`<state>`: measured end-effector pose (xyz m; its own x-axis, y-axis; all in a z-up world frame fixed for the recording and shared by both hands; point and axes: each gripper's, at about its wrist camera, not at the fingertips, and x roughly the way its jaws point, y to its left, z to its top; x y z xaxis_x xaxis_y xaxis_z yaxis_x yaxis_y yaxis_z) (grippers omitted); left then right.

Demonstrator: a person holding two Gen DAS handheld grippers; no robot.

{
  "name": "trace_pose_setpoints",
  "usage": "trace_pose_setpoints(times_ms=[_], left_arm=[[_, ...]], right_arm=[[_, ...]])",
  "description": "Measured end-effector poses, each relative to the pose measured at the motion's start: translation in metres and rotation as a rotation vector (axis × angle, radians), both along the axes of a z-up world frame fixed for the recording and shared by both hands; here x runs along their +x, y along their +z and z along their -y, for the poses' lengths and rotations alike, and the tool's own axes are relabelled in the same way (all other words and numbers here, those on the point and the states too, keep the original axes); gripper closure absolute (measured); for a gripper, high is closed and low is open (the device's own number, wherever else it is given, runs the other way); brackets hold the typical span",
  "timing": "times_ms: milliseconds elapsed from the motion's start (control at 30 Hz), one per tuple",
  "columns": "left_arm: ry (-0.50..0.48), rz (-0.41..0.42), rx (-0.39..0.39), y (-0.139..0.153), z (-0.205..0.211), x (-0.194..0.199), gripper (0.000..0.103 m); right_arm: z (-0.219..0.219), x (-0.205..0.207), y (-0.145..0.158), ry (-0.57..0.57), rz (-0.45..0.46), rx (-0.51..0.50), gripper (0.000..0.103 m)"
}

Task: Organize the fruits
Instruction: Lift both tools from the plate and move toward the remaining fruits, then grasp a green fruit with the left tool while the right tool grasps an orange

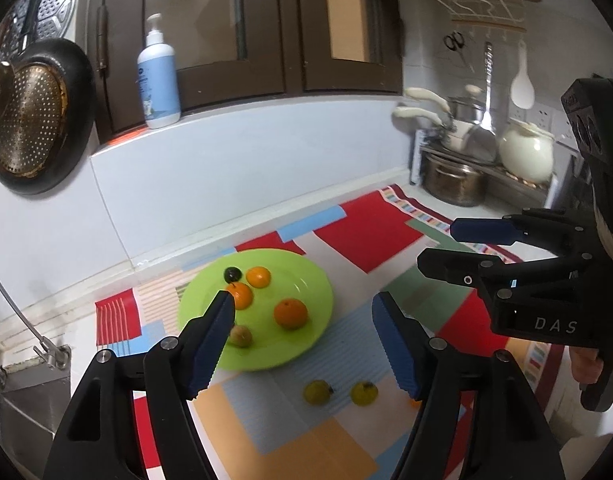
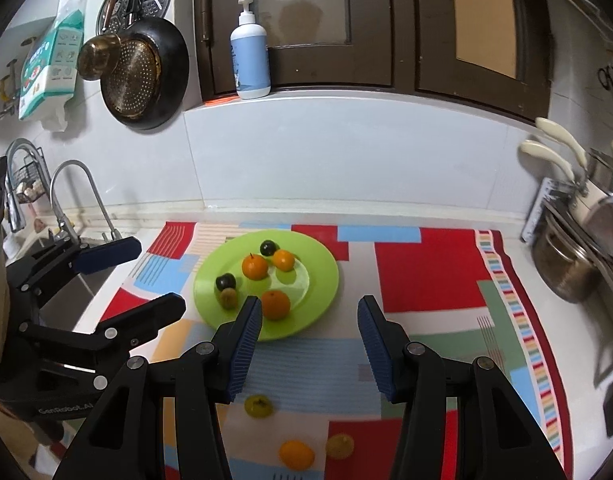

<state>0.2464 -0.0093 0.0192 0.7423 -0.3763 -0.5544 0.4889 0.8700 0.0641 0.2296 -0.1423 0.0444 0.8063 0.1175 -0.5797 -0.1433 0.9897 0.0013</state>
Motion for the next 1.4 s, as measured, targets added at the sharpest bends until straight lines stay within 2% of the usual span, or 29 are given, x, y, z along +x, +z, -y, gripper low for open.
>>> trace_pose_setpoints(times_ms=[367, 900, 1400], left_arm=[[-0.061, 0.016, 0.023, -0.013, 0.0, -0.025, 0.031], [-0.2, 0.023, 0.108, -0.046, 0.011, -0.038, 0.031], [-0.315, -0.021, 0.166, -0.082, 0.022, -0.026, 0.034]], right_arm=[[-0.005, -0.042, -0.016, -0.062, 0.014, -0.04, 0.052], [-0.014, -0.062, -0.046, -0.064, -0.01, -0.091, 0.052], [-0.015, -0.053, -0.084, -0.035, -0.13, -0.102, 0.052]])
